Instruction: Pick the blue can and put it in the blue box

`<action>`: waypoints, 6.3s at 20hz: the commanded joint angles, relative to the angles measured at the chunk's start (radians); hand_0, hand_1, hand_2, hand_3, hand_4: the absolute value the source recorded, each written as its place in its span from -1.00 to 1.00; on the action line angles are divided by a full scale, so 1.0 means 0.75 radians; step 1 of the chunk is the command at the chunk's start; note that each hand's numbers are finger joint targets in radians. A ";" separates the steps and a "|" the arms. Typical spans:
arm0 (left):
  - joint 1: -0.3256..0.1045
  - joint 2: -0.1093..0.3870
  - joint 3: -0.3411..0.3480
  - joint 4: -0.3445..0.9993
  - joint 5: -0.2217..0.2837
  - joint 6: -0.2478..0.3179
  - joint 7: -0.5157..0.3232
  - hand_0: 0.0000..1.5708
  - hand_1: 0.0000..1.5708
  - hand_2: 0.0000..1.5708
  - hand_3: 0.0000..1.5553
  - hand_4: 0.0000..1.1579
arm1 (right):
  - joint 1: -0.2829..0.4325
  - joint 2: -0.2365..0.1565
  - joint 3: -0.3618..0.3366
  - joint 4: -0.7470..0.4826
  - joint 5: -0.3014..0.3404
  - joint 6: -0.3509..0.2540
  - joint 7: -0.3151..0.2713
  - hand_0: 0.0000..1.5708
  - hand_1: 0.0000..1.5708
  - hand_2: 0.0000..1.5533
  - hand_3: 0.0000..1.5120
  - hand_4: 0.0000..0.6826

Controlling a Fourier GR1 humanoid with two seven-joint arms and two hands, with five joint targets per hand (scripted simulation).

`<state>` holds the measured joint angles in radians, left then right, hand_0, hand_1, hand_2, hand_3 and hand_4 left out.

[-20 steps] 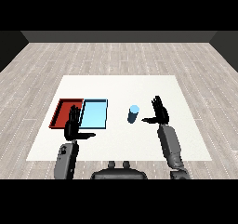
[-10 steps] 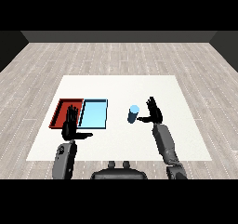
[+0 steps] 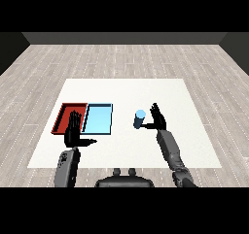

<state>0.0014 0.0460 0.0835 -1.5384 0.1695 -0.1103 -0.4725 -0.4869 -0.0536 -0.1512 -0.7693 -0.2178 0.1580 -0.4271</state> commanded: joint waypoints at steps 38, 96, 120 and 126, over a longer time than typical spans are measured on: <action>0.004 -0.003 0.007 0.019 -0.017 0.009 -0.026 -1.00 -1.00 -1.00 -1.00 -1.00 | -0.409 0.071 0.140 0.658 -0.124 -0.093 -0.251 -1.00 -1.00 -1.00 -1.00 -1.00; -0.513 -0.061 -0.617 0.542 0.092 0.478 0.135 -1.00 -1.00 -1.00 -1.00 -1.00 | -0.019 0.071 0.547 -0.554 0.057 -0.437 0.160 0.80 0.80 0.87 0.87 0.94; -0.629 -0.061 -0.790 0.695 0.278 0.565 0.091 -1.00 -1.00 -1.00 -1.00 -1.00 | -0.062 0.071 0.768 -0.648 -0.003 -0.570 0.205 0.81 0.81 0.84 0.84 0.91; -0.531 -0.061 -0.814 0.635 0.262 0.534 0.070 -1.00 -1.00 -1.00 -1.00 -1.00 | -0.012 0.071 0.859 -0.662 0.028 -0.610 0.198 0.79 0.79 0.85 0.84 0.83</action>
<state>-0.4244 0.0000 -0.4824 -1.0562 0.3366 0.2816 -0.3901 -0.4842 -0.0002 0.4560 -1.2671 -0.2047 -0.2684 -0.2958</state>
